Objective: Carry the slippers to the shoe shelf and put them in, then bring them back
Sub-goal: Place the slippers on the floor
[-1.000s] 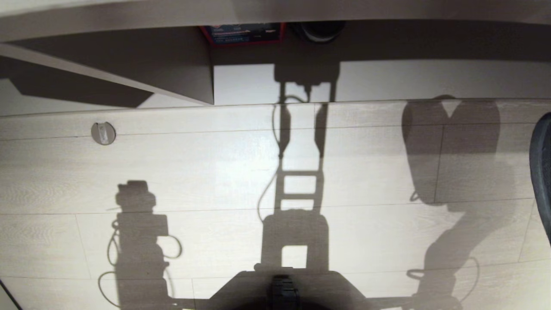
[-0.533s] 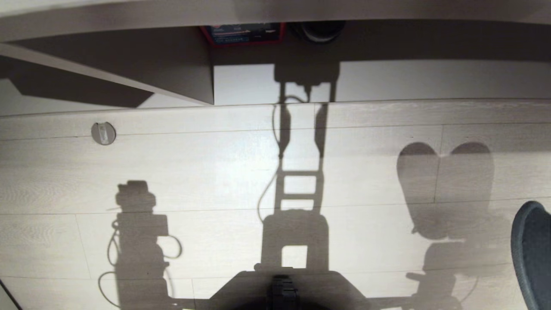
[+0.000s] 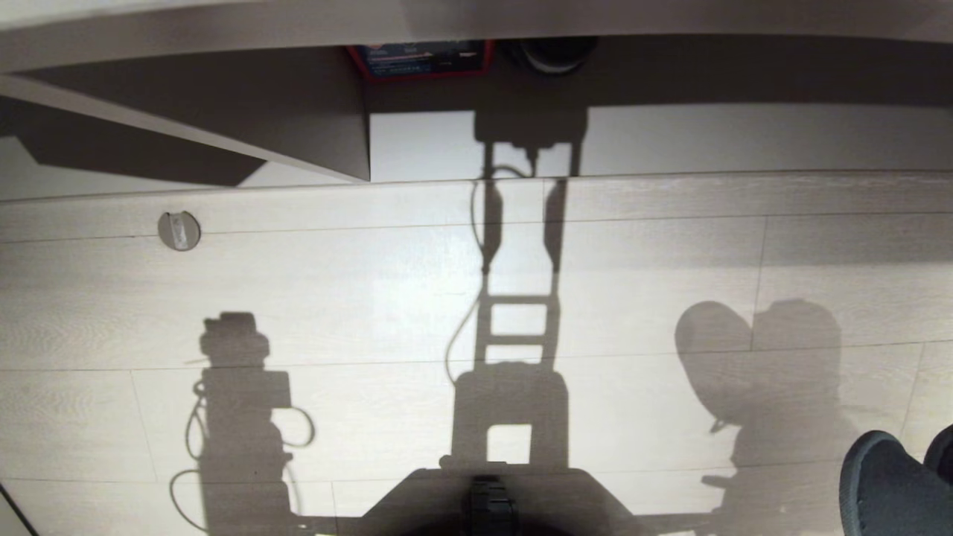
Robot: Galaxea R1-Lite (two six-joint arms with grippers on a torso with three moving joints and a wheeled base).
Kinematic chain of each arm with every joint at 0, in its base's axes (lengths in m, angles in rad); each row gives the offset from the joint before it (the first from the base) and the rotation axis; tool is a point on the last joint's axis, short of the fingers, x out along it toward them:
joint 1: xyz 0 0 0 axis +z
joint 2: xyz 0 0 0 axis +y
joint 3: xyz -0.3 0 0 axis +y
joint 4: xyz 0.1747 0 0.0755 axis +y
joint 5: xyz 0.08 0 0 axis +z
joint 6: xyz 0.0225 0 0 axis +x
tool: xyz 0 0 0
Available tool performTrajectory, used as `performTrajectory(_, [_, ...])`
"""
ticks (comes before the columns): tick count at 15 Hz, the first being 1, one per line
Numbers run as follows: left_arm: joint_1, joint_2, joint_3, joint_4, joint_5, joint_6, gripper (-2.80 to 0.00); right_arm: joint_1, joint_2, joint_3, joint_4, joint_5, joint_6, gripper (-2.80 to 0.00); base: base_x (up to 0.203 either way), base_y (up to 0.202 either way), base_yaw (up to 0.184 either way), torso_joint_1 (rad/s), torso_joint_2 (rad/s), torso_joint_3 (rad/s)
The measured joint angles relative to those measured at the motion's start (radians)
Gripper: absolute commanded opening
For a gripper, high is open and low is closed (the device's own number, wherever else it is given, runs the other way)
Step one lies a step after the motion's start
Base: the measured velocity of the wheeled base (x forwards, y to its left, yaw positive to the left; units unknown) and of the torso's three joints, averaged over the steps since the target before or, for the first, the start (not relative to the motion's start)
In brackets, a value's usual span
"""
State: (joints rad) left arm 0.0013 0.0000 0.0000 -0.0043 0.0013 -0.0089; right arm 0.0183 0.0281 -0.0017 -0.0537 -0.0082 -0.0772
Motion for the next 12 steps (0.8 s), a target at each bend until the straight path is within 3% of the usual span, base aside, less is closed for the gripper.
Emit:
performTrajectory(2, [0.0, 0.0, 0.0, 0.0, 0.0, 0.0, -2.8, 0.0, -0.018, 0.0, 0.051, 0.021, -0.003, -2.8, 0.0, 0.0, 0.0, 0.0, 0.0, 0.0])
performTrajectory(12, [0.0, 0.0, 0.0, 0.0, 0.0, 0.0, -2.8, 0.0, -0.033, 0.002, 0.056, 0.015, 0.047, -2.8, 0.0, 0.0, 0.0, 0.0, 0.0, 0.0])
